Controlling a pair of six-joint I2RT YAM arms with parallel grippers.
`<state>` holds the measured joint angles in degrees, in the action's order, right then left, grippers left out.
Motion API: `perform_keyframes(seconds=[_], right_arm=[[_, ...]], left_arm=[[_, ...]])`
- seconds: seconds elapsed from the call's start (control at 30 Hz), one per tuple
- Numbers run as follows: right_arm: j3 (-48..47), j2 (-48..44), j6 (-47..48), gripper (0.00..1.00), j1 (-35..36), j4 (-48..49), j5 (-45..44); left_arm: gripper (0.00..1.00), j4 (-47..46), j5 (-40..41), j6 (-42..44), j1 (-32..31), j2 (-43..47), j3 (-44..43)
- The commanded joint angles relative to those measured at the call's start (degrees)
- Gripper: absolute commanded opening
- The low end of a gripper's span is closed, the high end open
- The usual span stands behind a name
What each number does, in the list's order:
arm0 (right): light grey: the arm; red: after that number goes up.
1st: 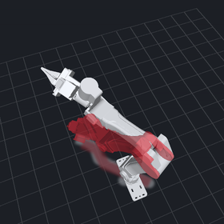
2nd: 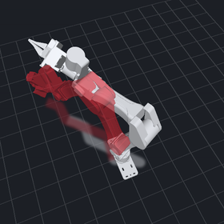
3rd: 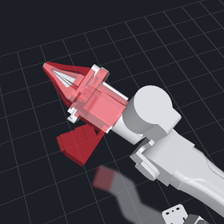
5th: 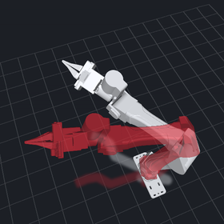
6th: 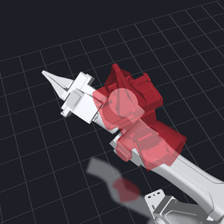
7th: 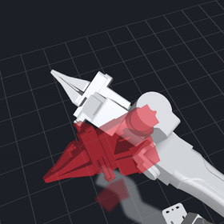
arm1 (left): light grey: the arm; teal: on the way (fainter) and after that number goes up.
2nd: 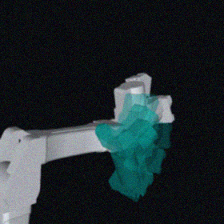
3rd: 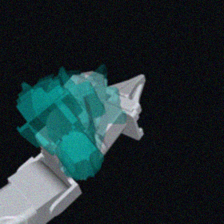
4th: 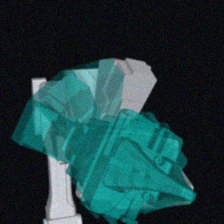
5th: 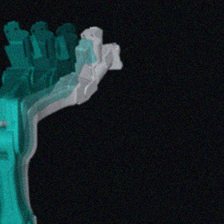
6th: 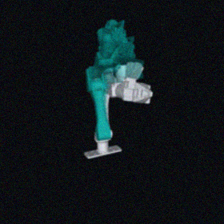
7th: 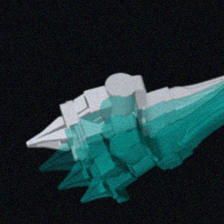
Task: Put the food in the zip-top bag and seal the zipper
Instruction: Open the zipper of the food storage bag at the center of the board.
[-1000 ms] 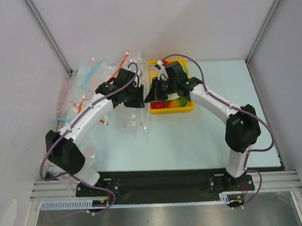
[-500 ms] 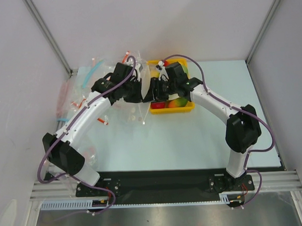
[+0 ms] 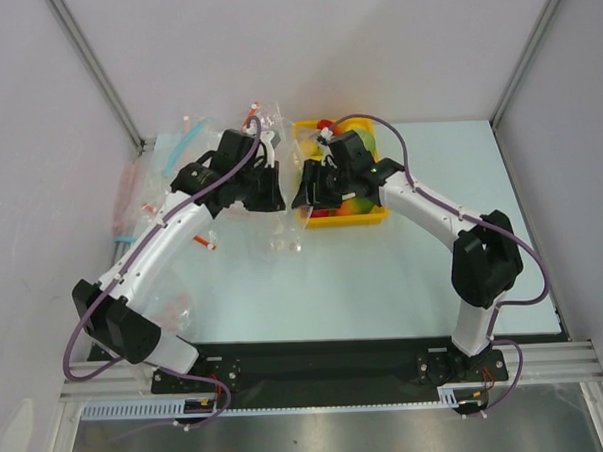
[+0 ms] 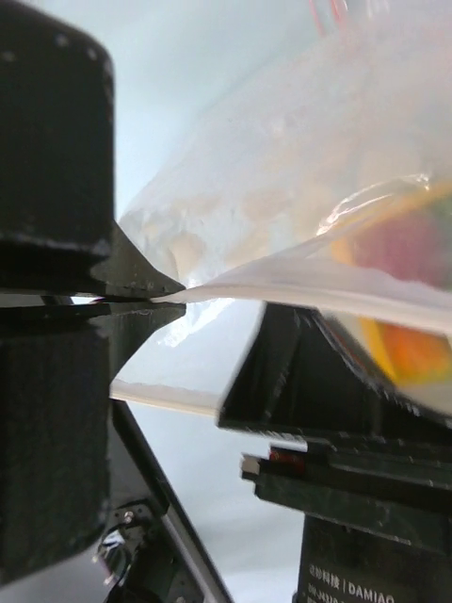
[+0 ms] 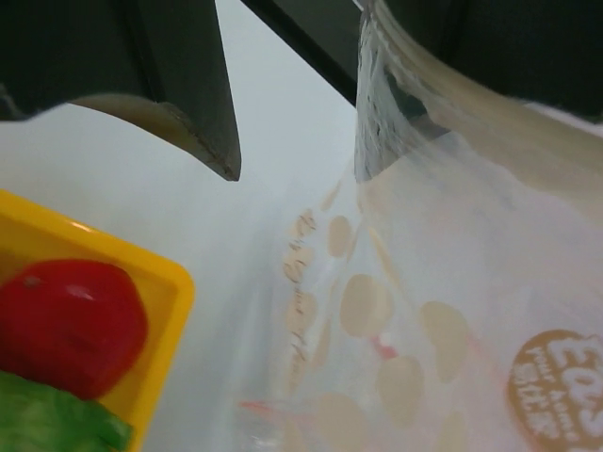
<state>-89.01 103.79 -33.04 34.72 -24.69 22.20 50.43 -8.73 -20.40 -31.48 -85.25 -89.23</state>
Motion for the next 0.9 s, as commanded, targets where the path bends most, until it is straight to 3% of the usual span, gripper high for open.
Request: perform_keyframes(seconds=[0.0,0.23,0.57,0.73,0.87], right_arm=[[1.0,-3.2,-0.4,0.57,-1.0,-7.9,-9.6],[12.2,-8.7,-2.1,0.56,-3.8,-5.9,-12.9],[6.7,-4.1,-0.2,0.57,-0.3,-8.3,-13.2],[1.0,0.2,1.2,0.58,3.4,-1.7,-5.1],[-4.9,4.9,2.4,0.58,5.4,-1.9,-0.8]], left_arm=[[0.00,7.0,8.5,0.7,0.5,2.4,-5.8],[0.00,12.5,19.3,1.5,4.3,6.4,-5.0],[0.00,20.3,39.2,2.9,4.7,8.7,-6.8],[0.00,21.6,40.6,3.6,4.7,8.8,-10.5],[0.00,22.2,41.1,4.0,4.5,8.6,-13.1]])
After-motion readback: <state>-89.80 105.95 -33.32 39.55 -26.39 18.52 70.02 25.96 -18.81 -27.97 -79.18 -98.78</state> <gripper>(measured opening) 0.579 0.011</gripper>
